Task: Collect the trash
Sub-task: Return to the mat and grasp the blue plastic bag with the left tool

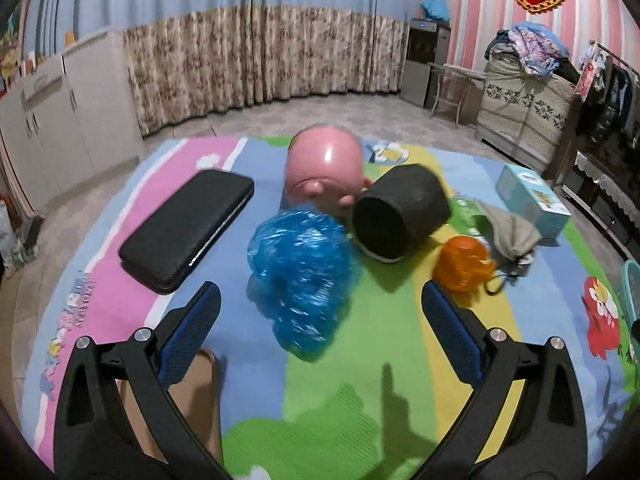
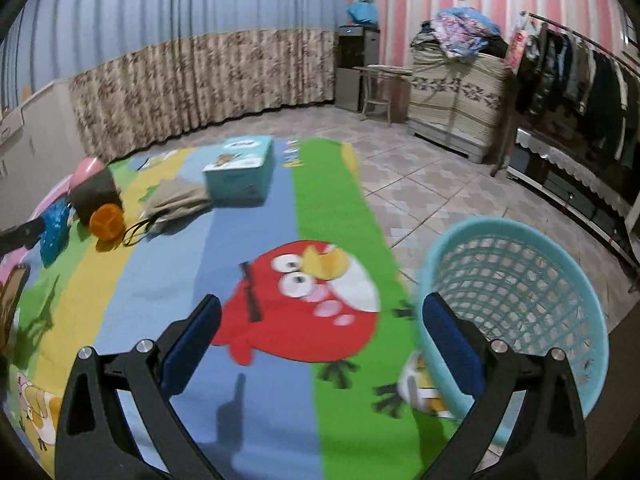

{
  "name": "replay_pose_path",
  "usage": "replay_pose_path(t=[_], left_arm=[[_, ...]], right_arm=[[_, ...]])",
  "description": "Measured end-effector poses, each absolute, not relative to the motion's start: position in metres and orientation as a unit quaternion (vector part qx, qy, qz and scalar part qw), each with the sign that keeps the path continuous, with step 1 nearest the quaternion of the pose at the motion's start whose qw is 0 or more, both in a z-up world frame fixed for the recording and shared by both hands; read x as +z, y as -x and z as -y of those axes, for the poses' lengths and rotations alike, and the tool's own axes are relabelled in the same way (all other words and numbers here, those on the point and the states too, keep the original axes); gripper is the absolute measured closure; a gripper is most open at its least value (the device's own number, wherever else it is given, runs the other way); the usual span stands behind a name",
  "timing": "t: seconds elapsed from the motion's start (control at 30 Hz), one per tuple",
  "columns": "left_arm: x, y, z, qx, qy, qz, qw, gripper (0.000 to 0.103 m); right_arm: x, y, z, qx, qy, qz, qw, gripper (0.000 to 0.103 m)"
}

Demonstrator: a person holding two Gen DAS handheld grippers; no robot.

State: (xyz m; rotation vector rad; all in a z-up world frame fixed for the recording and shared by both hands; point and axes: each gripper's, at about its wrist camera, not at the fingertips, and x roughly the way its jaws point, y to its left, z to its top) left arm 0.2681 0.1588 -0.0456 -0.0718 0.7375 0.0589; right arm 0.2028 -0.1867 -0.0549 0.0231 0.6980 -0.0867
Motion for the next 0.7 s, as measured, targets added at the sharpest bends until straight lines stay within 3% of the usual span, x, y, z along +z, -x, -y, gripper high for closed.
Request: replay_pose_path(t=[0.07,0.17,0.33,0.43,0.7], left_arm=[[-0.052,-0.281,-0.167,0.026,0.036,-0.369,0.929,0.009],[-0.061,-0.296,-0.172,0.020,0.040,-0.384,0.922,0.022],[-0.070,-0.310,-0.178,-0.004,0.056,-0.403,0.914,0.061],[-0.063,-0.303,-0.179,0.004,0.048,-0.386,0.921,0.066],[-0.038,-0.273,-0.211,0.029,0.051,-0.340,0.939,0.067]], right_arm=[[-0.055,-0.209,0.176,-0.036,-0.011,-0.348,0.937,0.005],[-0.053,-0.218,0.155,-0.025,0.000,-0.352,0.936,0.005],[-0.046,-0.239,0.115,0.003,0.006,-0.358,0.934,0.005],[-0.044,-0.252,0.090,0.026,0.004,-0.364,0.931,0.005],[-0.053,-0.283,0.028,0.066,0.018,-0.374,0.925,0.005]])
